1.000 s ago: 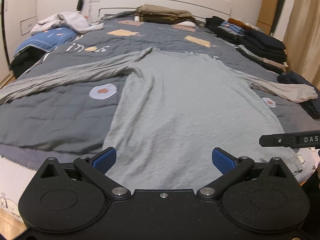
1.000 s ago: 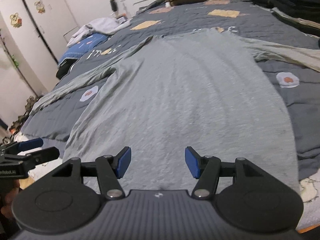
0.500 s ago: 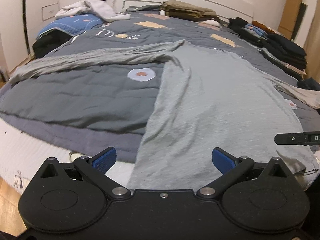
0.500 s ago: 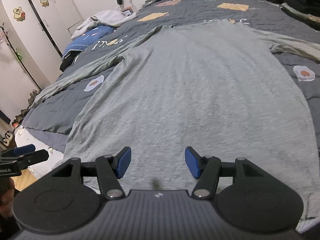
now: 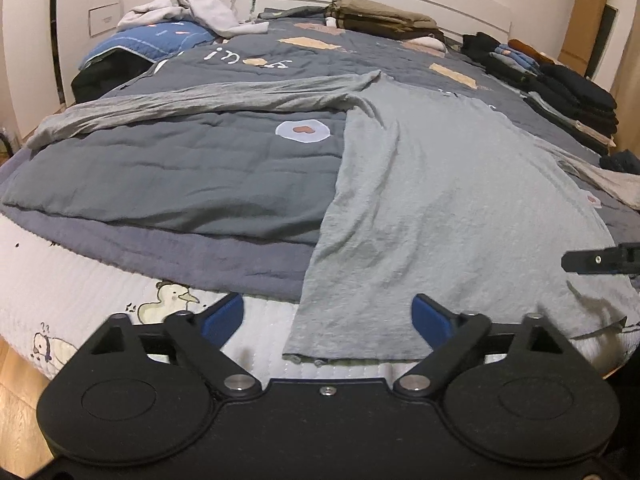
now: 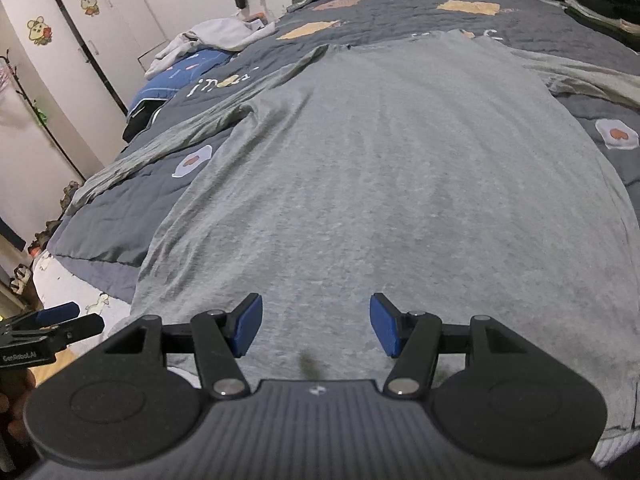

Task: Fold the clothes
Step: 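Grasp the shirt hem with the left gripper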

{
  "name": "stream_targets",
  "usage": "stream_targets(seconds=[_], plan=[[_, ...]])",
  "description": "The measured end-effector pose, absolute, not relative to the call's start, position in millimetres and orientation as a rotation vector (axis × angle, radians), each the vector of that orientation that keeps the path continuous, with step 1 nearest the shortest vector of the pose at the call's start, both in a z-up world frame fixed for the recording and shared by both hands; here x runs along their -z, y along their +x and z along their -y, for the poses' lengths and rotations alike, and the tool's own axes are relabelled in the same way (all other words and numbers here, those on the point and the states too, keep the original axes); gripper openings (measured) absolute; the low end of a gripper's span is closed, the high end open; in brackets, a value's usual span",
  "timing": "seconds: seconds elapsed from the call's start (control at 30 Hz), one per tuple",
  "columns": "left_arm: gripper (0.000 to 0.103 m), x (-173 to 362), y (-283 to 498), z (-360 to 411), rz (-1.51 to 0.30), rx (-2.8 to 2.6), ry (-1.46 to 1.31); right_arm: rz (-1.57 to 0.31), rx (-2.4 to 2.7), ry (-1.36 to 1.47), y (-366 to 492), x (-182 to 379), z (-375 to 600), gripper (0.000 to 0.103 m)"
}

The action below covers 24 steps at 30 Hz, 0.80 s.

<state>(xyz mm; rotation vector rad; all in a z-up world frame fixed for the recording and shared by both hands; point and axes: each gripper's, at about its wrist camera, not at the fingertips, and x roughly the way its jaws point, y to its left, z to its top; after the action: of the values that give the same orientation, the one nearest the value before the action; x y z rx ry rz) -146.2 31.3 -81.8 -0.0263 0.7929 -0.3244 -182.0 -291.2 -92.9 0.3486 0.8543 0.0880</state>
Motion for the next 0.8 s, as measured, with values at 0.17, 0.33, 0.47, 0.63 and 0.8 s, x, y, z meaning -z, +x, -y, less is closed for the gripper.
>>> stream_targets(seconds=[0.17,0.33,0.47,0.63,0.8], plan=[[0.059,88,-140,-34,-0.824,0.344,-0.063,-0.877,-0.059,0.348,-186,95,299,0.059],[0.038,96,-132,-44,-0.880,0.286,-0.118,-0.898,0.004,0.368,-194,98,319,0.059],[0.041,100,-126,-51,-0.913,0.247,-0.153,-0.907,0.062,0.411,-207,99,347,0.059],[0.047,105,-117,-55,-0.968,0.227,-0.224,-0.881,0.116,0.459,-227,97,375,0.059],[0.048,111,-108,-48,-1.013,0.225,-0.256,-0.873,0.148,0.498,-238,98,394,0.059]])
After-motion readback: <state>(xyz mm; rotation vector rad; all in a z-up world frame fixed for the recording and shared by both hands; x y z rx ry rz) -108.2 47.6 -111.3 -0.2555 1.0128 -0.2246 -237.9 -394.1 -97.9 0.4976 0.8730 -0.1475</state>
